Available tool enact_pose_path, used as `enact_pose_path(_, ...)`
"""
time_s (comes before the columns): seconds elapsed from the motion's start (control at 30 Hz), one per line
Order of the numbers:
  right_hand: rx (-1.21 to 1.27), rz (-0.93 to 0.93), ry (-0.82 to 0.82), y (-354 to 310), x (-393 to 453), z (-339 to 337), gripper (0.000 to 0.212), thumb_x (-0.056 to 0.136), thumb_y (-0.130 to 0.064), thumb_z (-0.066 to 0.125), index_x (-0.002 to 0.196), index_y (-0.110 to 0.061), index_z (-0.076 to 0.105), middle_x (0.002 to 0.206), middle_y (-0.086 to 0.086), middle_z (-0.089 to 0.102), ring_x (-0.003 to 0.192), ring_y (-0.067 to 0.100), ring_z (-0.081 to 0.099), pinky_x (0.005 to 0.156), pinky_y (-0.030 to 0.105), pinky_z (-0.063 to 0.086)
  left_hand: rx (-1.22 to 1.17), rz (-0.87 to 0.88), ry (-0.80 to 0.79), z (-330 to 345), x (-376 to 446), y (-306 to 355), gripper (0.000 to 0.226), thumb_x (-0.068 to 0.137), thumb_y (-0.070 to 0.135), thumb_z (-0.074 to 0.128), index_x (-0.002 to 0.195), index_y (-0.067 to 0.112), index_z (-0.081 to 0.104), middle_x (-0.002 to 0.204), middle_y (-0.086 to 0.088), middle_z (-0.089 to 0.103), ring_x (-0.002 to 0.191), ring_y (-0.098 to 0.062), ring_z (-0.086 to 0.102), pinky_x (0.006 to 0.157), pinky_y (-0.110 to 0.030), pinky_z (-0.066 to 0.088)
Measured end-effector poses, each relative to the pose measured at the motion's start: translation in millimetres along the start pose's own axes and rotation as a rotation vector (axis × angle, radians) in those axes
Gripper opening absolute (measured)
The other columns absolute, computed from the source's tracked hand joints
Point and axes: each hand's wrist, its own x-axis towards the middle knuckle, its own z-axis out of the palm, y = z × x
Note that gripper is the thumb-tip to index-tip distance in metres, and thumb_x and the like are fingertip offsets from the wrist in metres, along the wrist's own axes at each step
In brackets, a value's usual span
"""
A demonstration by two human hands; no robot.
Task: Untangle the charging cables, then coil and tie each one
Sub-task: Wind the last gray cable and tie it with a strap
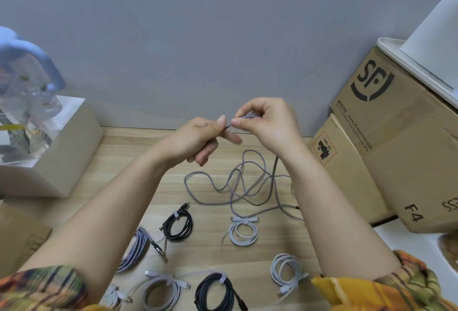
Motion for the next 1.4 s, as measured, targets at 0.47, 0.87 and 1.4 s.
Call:
enact_pose_path(0.47,0.475,0.326,-0.441,8.3,-4.3,13.2,0.031,0.102,-0.026,0.036,0.078,-0.019,0.054,0.046,-0.009,0.030,0.033,0.002,0.015,0.034,0.010,0.016,-1.645,0.142,-0.397,0.2,7.3,7.1,0.040,0.101,0.022,0.037,0.122,-0.009,0.050,0.041,-0.013,0.047,0.038,-0.015,0.032,0.054,-0.024,0.037)
enact_pose_path(0.87,-0.405,0.057,-0.528,-3.2,-28.5,23.0,0.024,0.096,-0.026,0.046,0.103,-0.014,0.065,0.093,0.006,0.065,0.092,0.025,0.058,0.080,0.034,0.048,-0.641,0.044,0.259,16.0,13.9,3.8,0.047,0.102,0.032,0.029,0.143,0.010,0.025,0.118,-0.004,0.065,0.097,-0.010,0.067,0.101,-0.029,0.044)
enact_pose_path(1.4,-0.034,0.009,-0.232,4.9,-10.9,-1.0,0.017,0.074,-0.030,0.078,0.059,-0.029,0.068,0.051,-0.014,0.060,0.058,0.001,0.055,0.064,0.028,0.045,0.133,-0.076,-0.167,1.3,-9.6,-13.2,0.069,0.093,0.050,0.031,0.095,-0.013,0.062,0.042,0.007,0.045,0.045,-0.014,0.035,0.072,-0.030,0.052)
